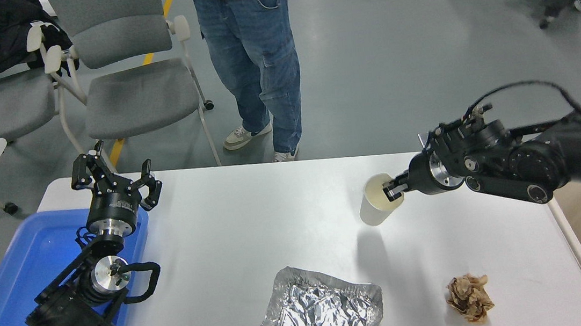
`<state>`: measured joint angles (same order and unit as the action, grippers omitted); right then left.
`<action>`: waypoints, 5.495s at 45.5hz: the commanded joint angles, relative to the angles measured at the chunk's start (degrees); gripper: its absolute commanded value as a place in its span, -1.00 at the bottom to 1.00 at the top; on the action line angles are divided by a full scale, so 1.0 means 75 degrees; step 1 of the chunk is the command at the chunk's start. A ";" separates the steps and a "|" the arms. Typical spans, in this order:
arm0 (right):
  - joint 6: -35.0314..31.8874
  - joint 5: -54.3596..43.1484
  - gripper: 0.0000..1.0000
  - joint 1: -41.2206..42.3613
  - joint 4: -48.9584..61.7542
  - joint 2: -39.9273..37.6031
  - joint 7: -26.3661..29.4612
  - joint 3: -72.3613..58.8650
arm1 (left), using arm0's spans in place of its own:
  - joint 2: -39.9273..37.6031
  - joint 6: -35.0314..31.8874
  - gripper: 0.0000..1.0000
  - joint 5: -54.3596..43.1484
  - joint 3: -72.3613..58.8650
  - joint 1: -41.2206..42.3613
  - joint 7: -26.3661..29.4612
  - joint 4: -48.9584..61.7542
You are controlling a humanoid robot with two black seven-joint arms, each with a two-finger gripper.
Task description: Dispose of the paper cup in the dustbin
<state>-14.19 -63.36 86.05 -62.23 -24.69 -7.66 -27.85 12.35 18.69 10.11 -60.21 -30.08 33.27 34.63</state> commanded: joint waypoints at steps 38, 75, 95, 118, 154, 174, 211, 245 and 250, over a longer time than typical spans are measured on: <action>-0.1717 0.0503 -1.00 0.3411 -0.2204 -0.2930 0.0037 -0.0412 | 0.0006 0.0003 1.00 -0.0001 0.0000 0.0003 -0.0006 0.0000; -0.0757 0.2248 -1.00 -0.0386 0.0481 -0.6798 -0.0021 0.1428 | 0.0006 -0.0008 1.00 -0.0001 0.0000 0.0014 0.0006 0.0000; 0.0919 0.5200 -1.00 -0.2987 0.2403 -0.5955 -0.0033 0.1451 | 0.0006 -0.0008 1.00 -0.0001 0.0000 0.0014 0.0006 0.0000; 0.1131 0.7604 -1.00 -0.6246 0.7579 -0.2195 0.0014 0.2399 | 0.0006 -0.0008 1.00 -0.0001 0.0000 0.0014 0.0006 0.0000; 0.3017 0.7605 -1.00 -0.6786 0.8649 -0.0634 0.0108 0.3174 | 0.0006 0.0003 1.00 -0.0001 0.0000 0.0014 0.0006 0.0000; 0.2994 0.7628 0.80 -0.6727 0.8649 -0.0658 0.0155 0.3325 | 0.0006 -0.0008 1.00 -0.0001 0.0000 0.0014 0.0006 0.0000; 0.2795 0.7616 1.00 -0.6575 0.8637 -0.0857 0.0155 0.3548 | 0.0006 0.0003 1.00 -0.0001 0.0000 0.0014 0.0006 0.0000; 0.2326 0.7464 1.00 -0.6059 0.4267 -0.2345 -0.0162 0.8468 | -0.0006 0.0003 1.00 0.0011 0.0000 0.0003 -0.0006 0.0000; 0.1940 0.7452 1.00 -0.6375 0.3810 -0.2333 -0.0162 0.9278 | -0.0006 0.0003 1.00 -0.0001 0.0000 0.0003 -0.0006 0.0000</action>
<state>3.66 -7.20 40.76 -22.69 -40.11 -8.05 27.53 12.30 18.73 10.18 -60.21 -30.07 33.22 34.63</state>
